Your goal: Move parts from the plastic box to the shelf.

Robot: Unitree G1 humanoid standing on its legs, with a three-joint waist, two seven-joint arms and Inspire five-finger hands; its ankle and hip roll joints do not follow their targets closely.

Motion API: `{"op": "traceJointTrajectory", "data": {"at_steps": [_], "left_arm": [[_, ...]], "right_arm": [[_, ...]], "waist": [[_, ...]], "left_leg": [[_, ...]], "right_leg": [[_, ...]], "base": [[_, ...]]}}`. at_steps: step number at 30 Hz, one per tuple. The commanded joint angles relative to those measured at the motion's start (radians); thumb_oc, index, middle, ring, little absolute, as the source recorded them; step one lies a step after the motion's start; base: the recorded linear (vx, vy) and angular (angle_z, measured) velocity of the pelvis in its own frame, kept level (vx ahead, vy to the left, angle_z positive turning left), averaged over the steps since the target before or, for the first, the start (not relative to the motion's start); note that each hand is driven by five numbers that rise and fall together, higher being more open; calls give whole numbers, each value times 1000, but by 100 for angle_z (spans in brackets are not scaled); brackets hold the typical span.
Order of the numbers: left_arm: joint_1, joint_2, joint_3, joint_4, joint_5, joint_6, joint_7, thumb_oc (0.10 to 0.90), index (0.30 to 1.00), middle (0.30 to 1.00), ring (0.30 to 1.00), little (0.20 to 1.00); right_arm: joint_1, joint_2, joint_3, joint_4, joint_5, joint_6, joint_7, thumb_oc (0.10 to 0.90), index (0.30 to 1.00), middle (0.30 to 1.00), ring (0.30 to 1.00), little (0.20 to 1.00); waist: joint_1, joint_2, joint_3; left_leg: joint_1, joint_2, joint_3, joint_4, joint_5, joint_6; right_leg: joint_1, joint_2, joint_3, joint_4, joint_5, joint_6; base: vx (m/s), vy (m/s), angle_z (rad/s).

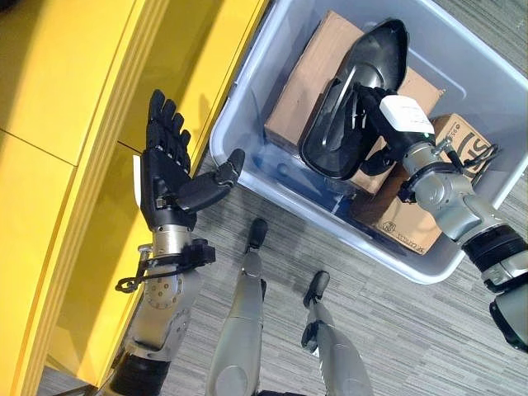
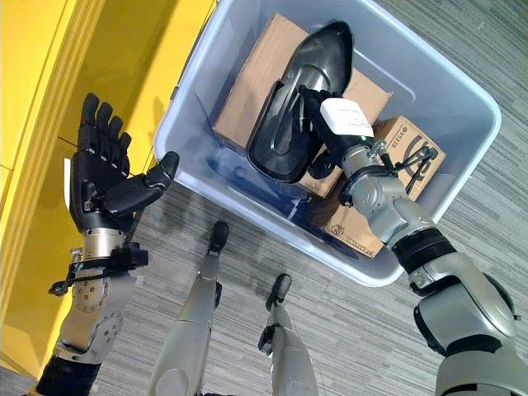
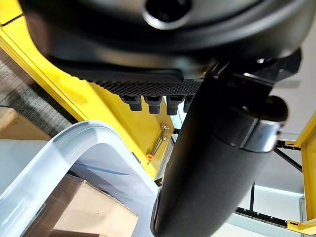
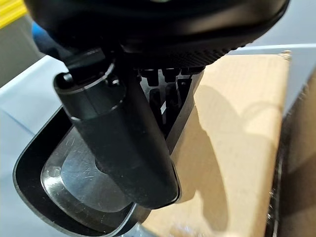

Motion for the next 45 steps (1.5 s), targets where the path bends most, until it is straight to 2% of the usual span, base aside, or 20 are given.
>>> {"op": "traceJointTrajectory", "data": {"at_steps": [1,7,12,18,30,36,45], "left_arm": [[12,12,48,-157,51,-73,7,900,1000,1000,1000,1000],[-1,13,39,-149,55,-74,16,900,1000,1000,1000,1000],[-4,15,42,-144,59,-70,21,900,1000,1000,1000,1000],[-10,28,53,-143,73,-63,28,900,1000,1000,1000,1000],[8,42,67,-169,72,-56,24,900,1000,1000,1000,1000],[31,47,82,-187,84,-50,20,900,1000,1000,1000,1000],[77,62,109,-211,92,-51,1,900,1000,1000,1000,1000]], "right_arm": [[-50,-3,-69,-38,-12,-5,-64,900,1000,1000,1000,1000],[-32,51,-124,-14,33,-5,-109,900,1000,1000,1000,1000],[-21,70,-156,-62,39,-6,-128,900,1000,1000,1000,1000],[-33,22,-201,-269,-13,-14,-142,900,1000,1000,1000,1000],[-63,-15,-259,-536,-65,-29,-149,900,1000,1000,1000,1000],[-36,-79,-273,-634,-122,-40,-124,900,1000,1000,1000,1000],[-22,-271,-210,-720,-170,-75,-33,900,1000,1000,1000,1000]], "waist": [[-4,-49,7],[-6,-46,7],[-9,-45,7],[-17,-49,1],[-22,-55,-27],[-30,-61,-44],[-39,-77,-53]], "left_leg": [[-74,20,45,38,-10,-19],[-68,23,51,36,-9,-17],[-61,25,54,34,-8,-17],[-48,27,60,30,-6,-18],[-39,33,67,39,-11,-18],[-30,36,70,38,-12,-18],[-23,47,80,40,-8,-22]], "right_leg": [[231,-45,1,-2,-97,27],[232,-44,7,-2,-95,26],[235,-46,10,-2,-98,24],[240,-45,17,-2,-100,21],[253,-44,27,-2,-103,18],[256,-44,30,-2,-105,18],[257,-41,42,-2,-101,18]], "base": [[0,0,0],[-6,2,-4],[-7,4,-3],[0,0,0],[-4,-3,-3],[0,0,0],[0,0,0]]}}
